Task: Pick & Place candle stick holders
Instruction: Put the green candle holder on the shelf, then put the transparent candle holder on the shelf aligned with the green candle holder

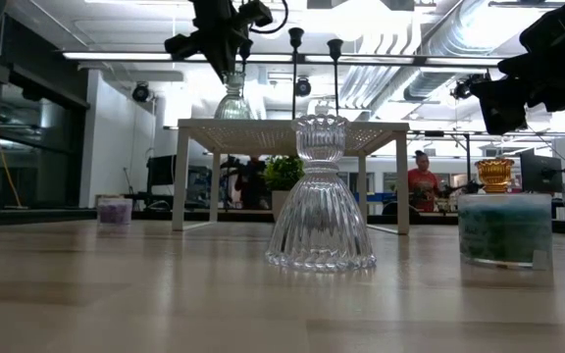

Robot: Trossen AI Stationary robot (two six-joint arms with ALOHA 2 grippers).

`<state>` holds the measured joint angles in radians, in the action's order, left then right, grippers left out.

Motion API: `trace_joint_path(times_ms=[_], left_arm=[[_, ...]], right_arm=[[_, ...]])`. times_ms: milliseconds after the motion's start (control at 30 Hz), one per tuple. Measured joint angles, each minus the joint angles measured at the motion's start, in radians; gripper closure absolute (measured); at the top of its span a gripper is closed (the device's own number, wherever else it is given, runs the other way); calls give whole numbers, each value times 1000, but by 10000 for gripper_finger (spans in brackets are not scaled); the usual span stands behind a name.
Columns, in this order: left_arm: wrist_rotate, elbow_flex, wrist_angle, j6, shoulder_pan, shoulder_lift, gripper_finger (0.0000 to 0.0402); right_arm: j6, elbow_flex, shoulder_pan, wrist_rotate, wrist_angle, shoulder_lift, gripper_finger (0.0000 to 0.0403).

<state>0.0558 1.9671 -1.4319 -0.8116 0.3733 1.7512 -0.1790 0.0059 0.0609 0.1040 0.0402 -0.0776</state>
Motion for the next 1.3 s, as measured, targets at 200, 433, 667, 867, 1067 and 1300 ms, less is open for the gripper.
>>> trace_joint_path(times_ms=[200,433,667,867,1067,1300], left_arm=[[14,0,1,20,0,0,380],[21,0,1,22,0,0,332],[81,0,4,29,0,0,310],[146,0,4,29,0,0,310],[142,0,10,48,0,0,310],[145,0,30,84,-22,-6,309]], right_arm=[[0,0,0,0,0,0,212],[0,0,0,0,0,0,212],[0,0,0,0,0,0,212],[0,0,0,0,0,0,212],[0,0,0,0,0,0,212],[0,0,0,0,0,0,212]])
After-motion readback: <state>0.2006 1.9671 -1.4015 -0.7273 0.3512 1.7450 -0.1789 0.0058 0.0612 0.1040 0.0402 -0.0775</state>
